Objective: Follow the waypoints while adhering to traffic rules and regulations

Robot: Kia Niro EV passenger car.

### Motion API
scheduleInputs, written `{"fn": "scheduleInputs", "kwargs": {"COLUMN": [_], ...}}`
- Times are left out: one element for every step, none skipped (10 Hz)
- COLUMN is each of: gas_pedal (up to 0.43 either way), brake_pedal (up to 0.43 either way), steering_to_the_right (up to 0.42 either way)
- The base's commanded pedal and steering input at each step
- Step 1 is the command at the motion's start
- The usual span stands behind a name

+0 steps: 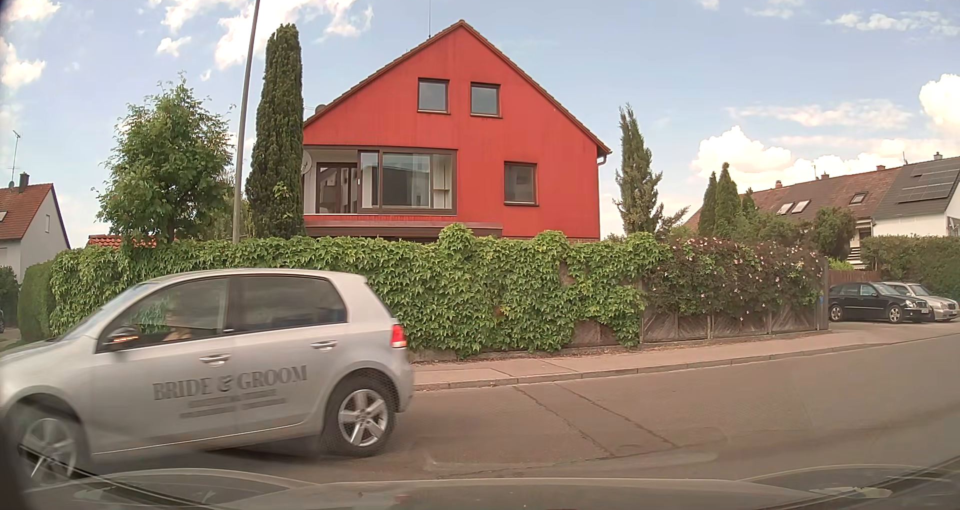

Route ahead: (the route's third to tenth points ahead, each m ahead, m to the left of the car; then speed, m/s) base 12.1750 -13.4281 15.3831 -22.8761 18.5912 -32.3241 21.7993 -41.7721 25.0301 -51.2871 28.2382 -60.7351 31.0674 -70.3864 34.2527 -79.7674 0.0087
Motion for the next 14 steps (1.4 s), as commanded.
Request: {"fn": "scheduleInputs", "kwargs": {"gas_pedal": [0.000,0.000,0.000,0.000,0.000,0.000,0.000,0.000,0.000,0.000,0.000,0.000,0.000,0.000], "brake_pedal": [0.683,0.683,0.683,0.677,0.683,0.683,0.677,0.677,0.677,0.671,0.677,0.671,0.671,0.671], "steering_to_the_right": [0.115,0.115,0.115,0.114,0.114,0.114,0.114,0.114,0.115,0.115,0.114,0.114,0.114,0.114]}}
